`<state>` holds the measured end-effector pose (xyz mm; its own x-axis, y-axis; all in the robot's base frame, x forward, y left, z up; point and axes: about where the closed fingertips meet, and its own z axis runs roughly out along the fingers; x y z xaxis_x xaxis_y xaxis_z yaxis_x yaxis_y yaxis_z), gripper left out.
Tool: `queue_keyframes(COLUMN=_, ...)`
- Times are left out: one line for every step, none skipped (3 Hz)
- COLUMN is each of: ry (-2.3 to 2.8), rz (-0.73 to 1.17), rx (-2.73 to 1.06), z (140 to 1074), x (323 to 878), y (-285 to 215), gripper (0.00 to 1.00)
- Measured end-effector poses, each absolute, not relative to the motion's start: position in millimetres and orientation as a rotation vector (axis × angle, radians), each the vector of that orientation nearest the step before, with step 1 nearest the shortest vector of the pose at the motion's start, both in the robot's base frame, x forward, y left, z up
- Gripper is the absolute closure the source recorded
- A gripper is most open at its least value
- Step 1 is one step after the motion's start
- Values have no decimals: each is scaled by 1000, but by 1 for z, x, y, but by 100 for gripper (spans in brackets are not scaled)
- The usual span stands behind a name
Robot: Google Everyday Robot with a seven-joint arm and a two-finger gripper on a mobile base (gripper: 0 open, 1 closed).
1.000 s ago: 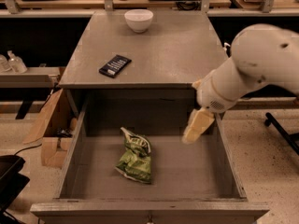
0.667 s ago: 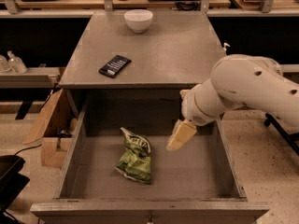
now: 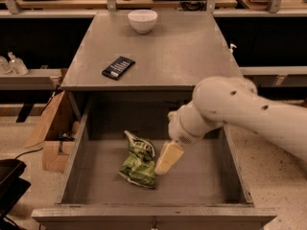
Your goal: Pick green jalapeno chip bag from top drawer and place on counter
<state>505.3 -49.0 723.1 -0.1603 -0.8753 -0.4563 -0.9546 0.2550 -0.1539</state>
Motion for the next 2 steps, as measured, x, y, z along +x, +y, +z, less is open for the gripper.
queue_keyframes(ry=2105, rz=363, rx=-1676, z=679, x=481, y=-7, gripper=0)
queue_keyframes(ry=2104, rz=453, rx=-1668, z=647, x=475, y=33, gripper=0)
